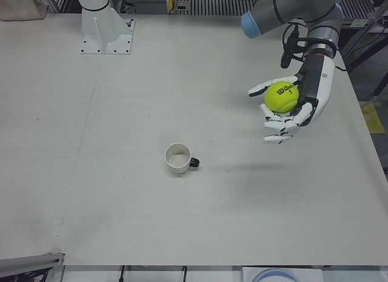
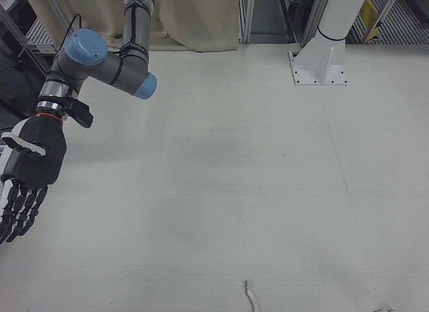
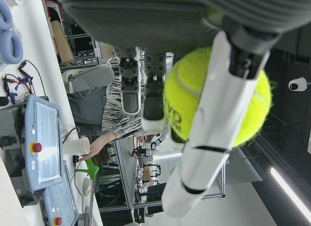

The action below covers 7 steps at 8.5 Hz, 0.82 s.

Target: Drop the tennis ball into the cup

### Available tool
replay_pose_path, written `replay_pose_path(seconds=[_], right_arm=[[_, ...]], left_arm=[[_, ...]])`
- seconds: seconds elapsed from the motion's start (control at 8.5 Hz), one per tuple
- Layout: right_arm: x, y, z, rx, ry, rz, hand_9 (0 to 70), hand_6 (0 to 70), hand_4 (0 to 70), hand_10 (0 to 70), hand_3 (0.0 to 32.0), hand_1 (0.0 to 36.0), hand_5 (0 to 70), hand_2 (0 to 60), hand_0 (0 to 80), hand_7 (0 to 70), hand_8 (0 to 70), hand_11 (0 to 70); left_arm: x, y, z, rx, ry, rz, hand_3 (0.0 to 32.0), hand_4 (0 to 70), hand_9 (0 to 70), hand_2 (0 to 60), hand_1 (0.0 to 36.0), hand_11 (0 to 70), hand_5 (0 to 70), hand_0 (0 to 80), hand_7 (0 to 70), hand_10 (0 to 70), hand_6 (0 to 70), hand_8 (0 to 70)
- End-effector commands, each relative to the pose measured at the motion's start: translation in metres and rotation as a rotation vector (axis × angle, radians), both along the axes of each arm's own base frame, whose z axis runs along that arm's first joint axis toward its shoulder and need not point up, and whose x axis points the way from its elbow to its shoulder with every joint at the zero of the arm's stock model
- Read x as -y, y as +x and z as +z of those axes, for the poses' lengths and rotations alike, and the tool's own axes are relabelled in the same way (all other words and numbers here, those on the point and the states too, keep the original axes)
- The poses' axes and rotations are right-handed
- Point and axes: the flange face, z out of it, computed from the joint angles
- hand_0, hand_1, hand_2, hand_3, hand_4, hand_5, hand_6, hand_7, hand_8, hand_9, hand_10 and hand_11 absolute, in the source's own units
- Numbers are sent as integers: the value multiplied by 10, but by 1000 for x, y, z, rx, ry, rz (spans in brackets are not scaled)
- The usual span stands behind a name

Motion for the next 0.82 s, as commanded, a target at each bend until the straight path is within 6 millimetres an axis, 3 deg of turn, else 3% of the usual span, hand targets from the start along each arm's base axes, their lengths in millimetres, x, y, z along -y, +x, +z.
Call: replay_pose_path(seconds=[0.0, 0.24, 0.35, 0.47, 0.59, 0.71], right_arm=[[0, 0, -1, 0, 2, 0, 0, 0, 0, 0, 0, 0, 0, 0, 0, 0, 0, 0], [0, 0, -1, 0, 2, 0, 0, 0, 0, 0, 0, 0, 0, 0, 0, 0, 0, 0], [0, 0, -1, -1, 2, 0, 0, 0, 0, 0, 0, 0, 0, 0, 0, 0, 0, 0], [0, 0, -1, 0, 2, 0, 0, 0, 0, 0, 0, 0, 0, 0, 0, 0, 0, 0], [0, 0, -1, 0, 2, 0, 0, 0, 0, 0, 0, 0, 0, 0, 0, 0, 0, 0], [0, 0, -2, -1, 4, 0, 0, 0, 0, 0, 0, 0, 0, 0, 0, 0, 0, 0]], left_arm=[[3, 2, -3, -4, -3, -14, 0, 262, 601, 181, 323, 309, 301, 800, 700, 194, 700, 552], [5, 17, -3, 7, 2, 7, 0, 255, 591, 120, 305, 303, 284, 800, 700, 192, 700, 552], [9, 43, -5, -9, 6, 7, 0, 251, 587, 133, 298, 304, 298, 800, 700, 192, 700, 554], [11, 82, -7, -29, 5, 25, 0, 254, 582, 144, 297, 298, 305, 800, 700, 188, 700, 550], [22, 114, -23, -33, 31, 44, 0, 255, 581, 144, 296, 298, 299, 800, 700, 189, 700, 549], [28, 125, -31, -12, 45, 46, 0, 259, 582, 140, 290, 297, 293, 800, 700, 188, 700, 547]])
